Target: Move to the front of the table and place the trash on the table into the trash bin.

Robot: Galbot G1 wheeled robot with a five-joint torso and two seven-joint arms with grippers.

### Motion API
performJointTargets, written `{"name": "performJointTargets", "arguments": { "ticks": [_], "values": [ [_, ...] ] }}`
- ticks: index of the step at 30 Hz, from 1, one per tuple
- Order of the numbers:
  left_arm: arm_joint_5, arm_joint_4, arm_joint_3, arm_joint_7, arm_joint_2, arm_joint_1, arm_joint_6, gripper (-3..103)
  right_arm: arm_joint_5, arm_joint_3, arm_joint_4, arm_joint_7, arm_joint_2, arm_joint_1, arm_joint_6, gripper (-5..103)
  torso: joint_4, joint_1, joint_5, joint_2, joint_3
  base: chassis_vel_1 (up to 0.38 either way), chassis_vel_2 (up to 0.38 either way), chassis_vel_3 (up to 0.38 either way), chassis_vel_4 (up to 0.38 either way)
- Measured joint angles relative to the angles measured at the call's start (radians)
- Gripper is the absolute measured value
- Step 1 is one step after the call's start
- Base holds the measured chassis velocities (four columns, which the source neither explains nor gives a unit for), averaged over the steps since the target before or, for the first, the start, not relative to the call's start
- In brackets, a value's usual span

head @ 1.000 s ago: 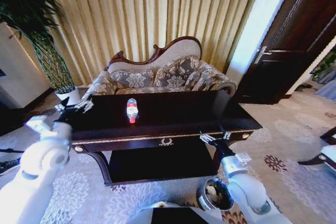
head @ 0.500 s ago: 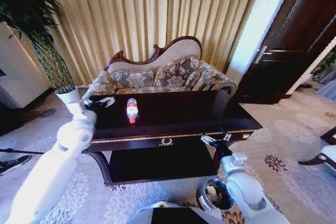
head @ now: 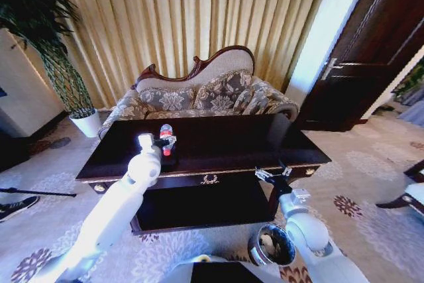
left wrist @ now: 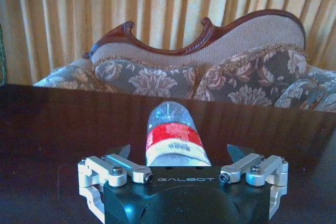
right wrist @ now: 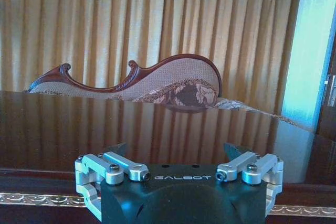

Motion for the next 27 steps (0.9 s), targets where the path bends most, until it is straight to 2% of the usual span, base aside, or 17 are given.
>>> {"name": "performJointTargets", "arguments": {
  "ticks": [10,23,26,27],
  "values": [
    [-0.021,0.004,0.005,-0.017,-0.028,0.019,0.022,100,-0.001,0.004,-0.010,0.000,0.002,0.004,0.003,100,0.0000,0.000,-0.0002,0.000,0.000,0.000,0.000,0.000,0.000],
    [-0.027,-0.011,-0.012,-0.028,-0.021,0.037,0.041,101,0.018,0.003,0.013,0.000,0.001,0.013,0.003,100,-0.0001,0.000,-0.0001,0.000,0.000,0.000,0.000,0.000,0.000],
    [-0.030,-0.018,-0.017,-0.029,-0.020,0.046,0.041,88,0.070,0.004,0.041,0.005,-0.007,0.024,-0.006,100,0.0000,0.000,-0.0002,0.000,0.000,0.000,0.000,0.000,0.000],
    [-0.030,-0.018,-0.017,-0.029,-0.020,0.046,0.041,88,0.070,0.004,0.041,0.005,-0.007,0.024,-0.006,100,0.0000,0.000,-0.0002,0.000,0.000,0.000,0.000,0.000,0.000]
  ]
}}
